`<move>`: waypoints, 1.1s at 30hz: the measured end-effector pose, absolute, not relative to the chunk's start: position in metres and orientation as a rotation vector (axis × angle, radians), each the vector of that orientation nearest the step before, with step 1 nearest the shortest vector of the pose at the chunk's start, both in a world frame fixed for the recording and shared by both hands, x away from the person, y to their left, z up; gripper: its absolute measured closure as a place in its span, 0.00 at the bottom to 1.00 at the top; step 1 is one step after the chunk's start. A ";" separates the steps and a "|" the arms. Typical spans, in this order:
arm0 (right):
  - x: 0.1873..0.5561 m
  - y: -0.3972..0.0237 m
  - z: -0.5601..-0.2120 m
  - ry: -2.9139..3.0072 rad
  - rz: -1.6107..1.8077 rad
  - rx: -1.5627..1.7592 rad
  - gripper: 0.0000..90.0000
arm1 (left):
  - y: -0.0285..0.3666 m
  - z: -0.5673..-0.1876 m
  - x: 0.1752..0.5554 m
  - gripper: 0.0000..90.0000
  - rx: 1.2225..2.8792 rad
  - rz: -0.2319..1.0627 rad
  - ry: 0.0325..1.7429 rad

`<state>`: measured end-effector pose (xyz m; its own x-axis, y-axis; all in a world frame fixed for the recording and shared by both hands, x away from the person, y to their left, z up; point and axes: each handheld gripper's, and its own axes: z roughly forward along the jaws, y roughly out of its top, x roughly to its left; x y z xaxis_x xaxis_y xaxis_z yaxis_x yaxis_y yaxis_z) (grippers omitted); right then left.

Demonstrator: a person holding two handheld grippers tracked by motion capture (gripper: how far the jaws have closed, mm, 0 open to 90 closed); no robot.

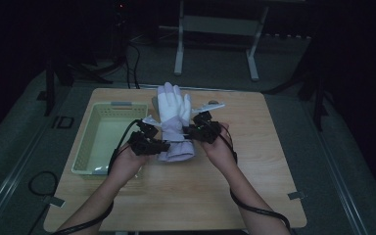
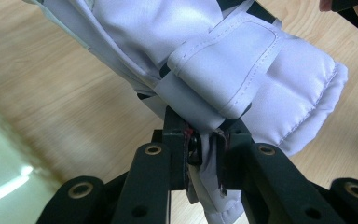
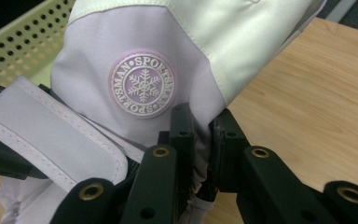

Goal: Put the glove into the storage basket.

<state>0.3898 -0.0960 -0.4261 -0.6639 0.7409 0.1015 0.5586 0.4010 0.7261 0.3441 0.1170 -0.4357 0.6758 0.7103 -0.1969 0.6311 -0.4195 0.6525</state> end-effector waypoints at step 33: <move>0.390 0.067 -0.444 2.485 1.217 1.112 0.90 | 0.266 -0.423 0.341 0.86 2.361 0.165 1.126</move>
